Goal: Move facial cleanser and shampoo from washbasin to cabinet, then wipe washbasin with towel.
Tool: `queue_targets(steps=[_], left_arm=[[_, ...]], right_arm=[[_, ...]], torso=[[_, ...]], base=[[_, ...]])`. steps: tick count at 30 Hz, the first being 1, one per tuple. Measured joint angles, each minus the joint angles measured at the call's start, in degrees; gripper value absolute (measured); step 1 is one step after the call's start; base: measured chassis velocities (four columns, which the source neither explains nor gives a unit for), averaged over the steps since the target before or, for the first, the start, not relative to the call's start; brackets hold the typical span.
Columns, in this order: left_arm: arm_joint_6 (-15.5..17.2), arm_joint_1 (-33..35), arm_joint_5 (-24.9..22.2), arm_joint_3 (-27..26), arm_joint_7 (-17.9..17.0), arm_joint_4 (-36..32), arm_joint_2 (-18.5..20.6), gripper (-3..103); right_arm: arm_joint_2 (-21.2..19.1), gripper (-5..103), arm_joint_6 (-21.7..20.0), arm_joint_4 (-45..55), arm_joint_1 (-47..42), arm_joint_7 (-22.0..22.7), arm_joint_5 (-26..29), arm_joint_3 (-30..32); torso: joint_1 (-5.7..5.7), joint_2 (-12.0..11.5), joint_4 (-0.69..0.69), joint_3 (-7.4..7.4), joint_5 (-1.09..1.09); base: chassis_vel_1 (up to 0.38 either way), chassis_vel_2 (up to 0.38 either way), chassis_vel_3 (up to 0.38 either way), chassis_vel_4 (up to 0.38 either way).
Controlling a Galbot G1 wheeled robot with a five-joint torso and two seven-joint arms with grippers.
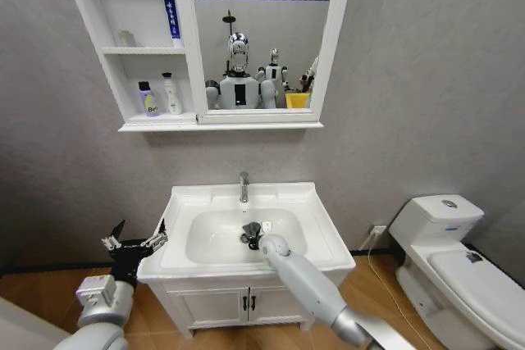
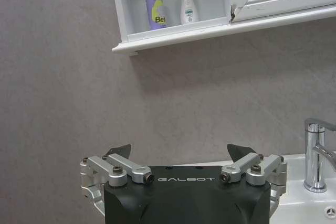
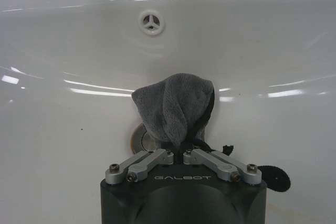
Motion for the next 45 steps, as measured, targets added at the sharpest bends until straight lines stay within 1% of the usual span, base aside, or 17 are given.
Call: queue_targets(steps=[4,8,16,21,26,27,29,31,40,45], left_arm=[[0.0,0.0,0.0,0.0,0.0,0.0,0.0,100],[0.0,0.0,0.0,0.0,0.0,0.0,0.0,100],[0.0,0.0,0.0,0.0,0.0,0.0,0.0,100],[0.0,0.0,0.0,0.0,0.0,0.0,0.0,100],[0.0,0.0,0.0,0.0,0.0,0.0,0.0,100],[0.0,0.0,0.0,0.0,0.0,0.0,0.0,100],[0.0,0.0,0.0,0.0,0.0,0.0,0.0,100],[0.0,0.0,0.0,0.0,0.0,0.0,0.0,100],[0.0,0.0,0.0,0.0,0.0,0.0,0.0,100],[0.0,0.0,0.0,0.0,0.0,0.0,0.0,100]], right_arm=[[1.3,3,1.3,-1.4,-0.1,-1.1,-1.8,-0.4],[2.1,3,1.7,-1.3,-0.5,-1.4,-2.1,-1.0],[2.0,3,2.2,0.8,-1.1,-1.5,-1.7,-1.6],[0.1,3,1.1,3.3,-1.6,0.5,-0.2,-1.0],[-1.5,3,0.1,4.6,-2.3,1.6,0.7,-0.1],[-3.3,3,-0.3,6.3,-3.3,2.6,1.4,1.3],[-3.6,3,-0.5,6.8,-3.5,2.9,1.5,1.6],[-4.9,3,-0.8,8.9,-4.1,3.6,1.5,2.4],[-7.5,3,-1.3,11.9,-6.2,5.2,1.6,4.3],[-8.5,3,-1.4,12.6,-6.9,5.3,1.7,5.0]], torso=[[0.01,0.0,0.0,0.0,0.0],[0.01,0.0,0.0,0.0,0.0],[0.01,0.0,0.02,0.01,0.01],[0.01,0.0,0.01,0.01,0.01],[0.01,0.0,0.0,0.01,0.02],[0.01,0.0,0.0,0.01,0.02],[0.01,0.0,0.0,0.01,0.02],[0.01,0.0,-0.01,0.01,0.01],[0.01,0.0,0.01,0.0,0.02],[0.0,0.0,0.01,0.0,0.01]], base=[[0.0,0.0,0.0,0.0],[0.0,0.0,0.0,0.0],[0.0,0.0,0.0,0.0],[0.0,0.0,0.0,0.0],[0.0,0.0,0.0,0.0],[0.0,0.0,0.0,0.0],[0.0,0.0,0.0,0.0],[0.0,0.0,0.0,0.0],[0.0,0.0,0.0,0.0],[0.0,0.0,0.0,0.0]])
